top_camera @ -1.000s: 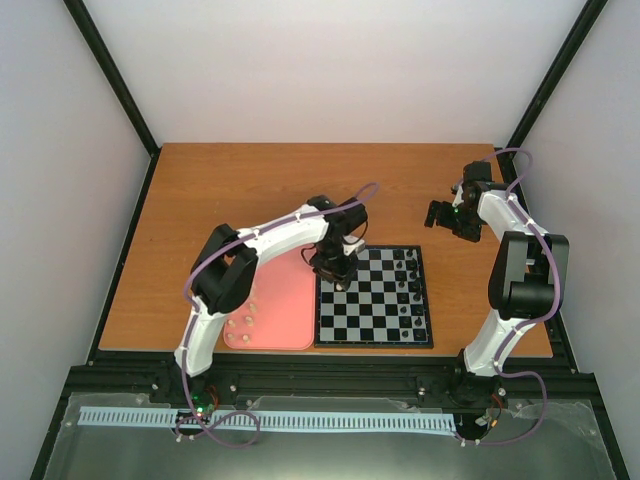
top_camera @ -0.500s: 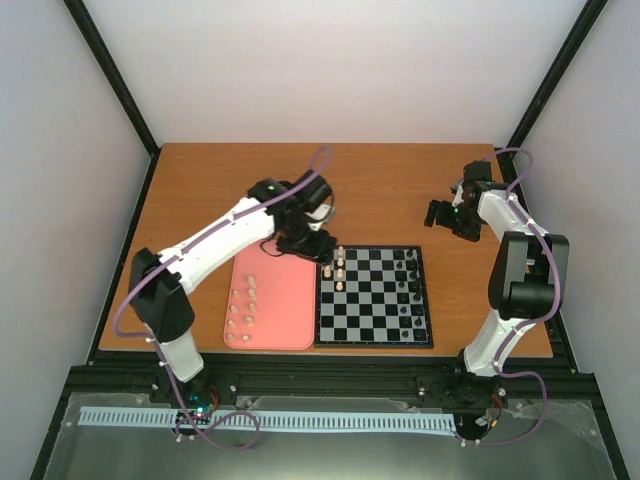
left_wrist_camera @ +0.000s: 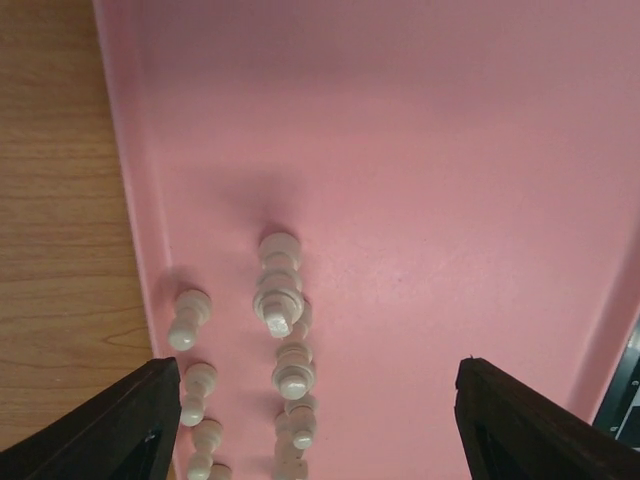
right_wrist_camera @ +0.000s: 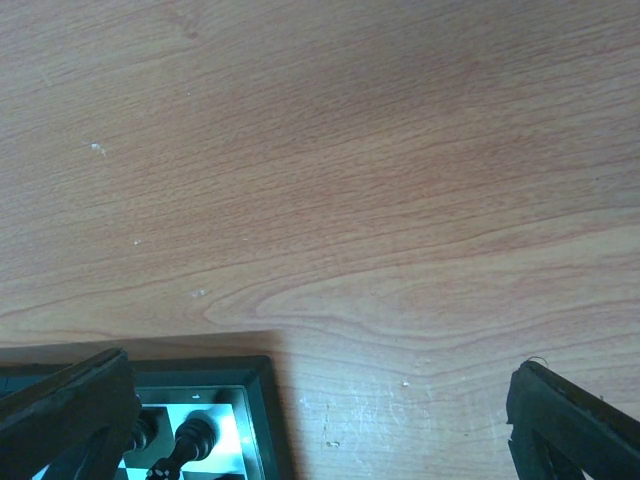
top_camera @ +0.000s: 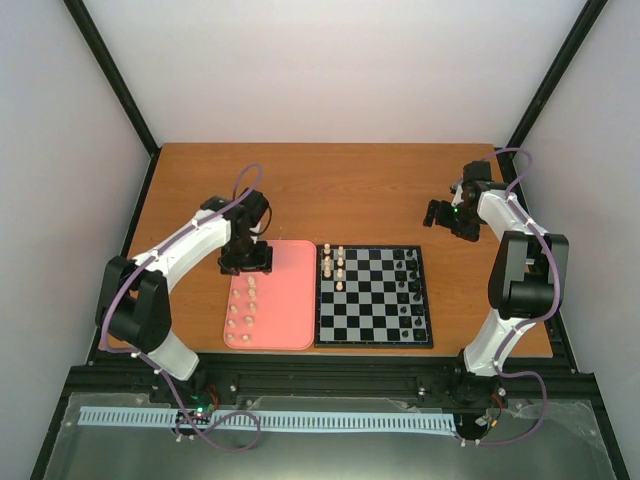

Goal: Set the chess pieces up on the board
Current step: Pick up the chess piece from the storage box.

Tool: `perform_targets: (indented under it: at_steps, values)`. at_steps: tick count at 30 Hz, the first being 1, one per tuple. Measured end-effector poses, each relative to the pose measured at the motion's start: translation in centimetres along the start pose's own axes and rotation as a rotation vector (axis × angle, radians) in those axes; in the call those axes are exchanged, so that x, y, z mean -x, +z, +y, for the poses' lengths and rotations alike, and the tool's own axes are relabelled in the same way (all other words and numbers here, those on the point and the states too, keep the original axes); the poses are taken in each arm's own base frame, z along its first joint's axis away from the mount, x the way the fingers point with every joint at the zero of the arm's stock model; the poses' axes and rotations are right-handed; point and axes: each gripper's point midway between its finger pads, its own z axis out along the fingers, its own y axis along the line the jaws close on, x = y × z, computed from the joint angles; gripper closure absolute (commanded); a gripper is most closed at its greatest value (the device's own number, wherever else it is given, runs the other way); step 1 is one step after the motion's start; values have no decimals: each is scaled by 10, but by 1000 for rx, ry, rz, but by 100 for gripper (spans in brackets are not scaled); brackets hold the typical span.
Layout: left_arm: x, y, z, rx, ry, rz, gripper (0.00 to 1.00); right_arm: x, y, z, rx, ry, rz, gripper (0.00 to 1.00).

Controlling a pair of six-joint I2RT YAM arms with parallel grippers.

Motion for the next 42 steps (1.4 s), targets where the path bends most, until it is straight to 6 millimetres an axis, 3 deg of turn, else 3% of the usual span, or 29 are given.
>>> perform_targets:
  at_steps: [8, 20, 35, 39, 42]
  values:
    - [-17, 25, 8, 10, -35, 50, 38, -2, 4, -1, -3, 2, 12, 0]
    - [-11, 51, 10, 27, -59, 87, 49, -2, 5, 0, -3, -1, 13, 0]
    - [-7, 62, 10, 34, -61, 111, 69, -5, 11, -2, -7, 3, 31, 0]
    - [-6, 63, 10, 36, -59, 115, 78, -5, 11, -2, -6, 3, 32, 0]
    - [-4, 63, 10, 36, -54, 114, 92, -5, 11, -2, -6, 3, 32, 0]
